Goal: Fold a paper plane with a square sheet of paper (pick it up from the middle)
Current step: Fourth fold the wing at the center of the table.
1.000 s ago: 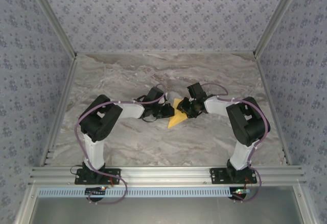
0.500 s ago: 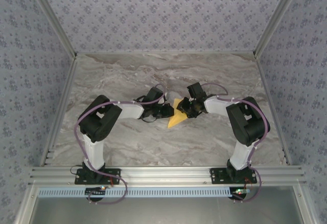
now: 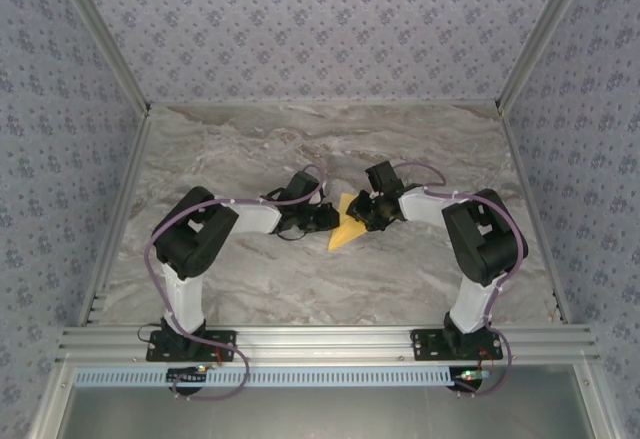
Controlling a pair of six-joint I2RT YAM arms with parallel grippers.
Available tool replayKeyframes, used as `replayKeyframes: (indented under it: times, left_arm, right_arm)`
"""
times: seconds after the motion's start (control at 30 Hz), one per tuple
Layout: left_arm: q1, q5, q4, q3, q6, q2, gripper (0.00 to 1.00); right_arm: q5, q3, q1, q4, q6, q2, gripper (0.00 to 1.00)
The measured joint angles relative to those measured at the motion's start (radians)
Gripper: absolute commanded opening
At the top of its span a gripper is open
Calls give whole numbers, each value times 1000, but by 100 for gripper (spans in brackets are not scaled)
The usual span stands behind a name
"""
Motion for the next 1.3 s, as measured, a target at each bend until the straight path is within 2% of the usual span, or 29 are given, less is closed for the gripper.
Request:
replayKeyframes:
  times: [0.2,0.43,0.6,0.77,0.93,1.3]
  left_arm:
    - [0,0,-35,11,27,0,8]
    - [0,0,-85,34,80,3,7]
    - [0,3,-98,42,102,7,7]
    - [0,3,-114,53,113,9,8]
    - [0,4,-126,60,122,11,8]
    - [0,3,-151,73,129,13,8]
  right_arm:
    - [0,4,0,1,-1,-7,28]
    - [5,-9,2,6,-14,-49,33]
    - [38,-47,-13,-41,-42,-138,33]
    - [19,-51,-16,-39,-92,-201,32]
    - [4,-35,-11,-53,-127,-167,32]
    - [-1,47,-1,-88,-185,-34,41]
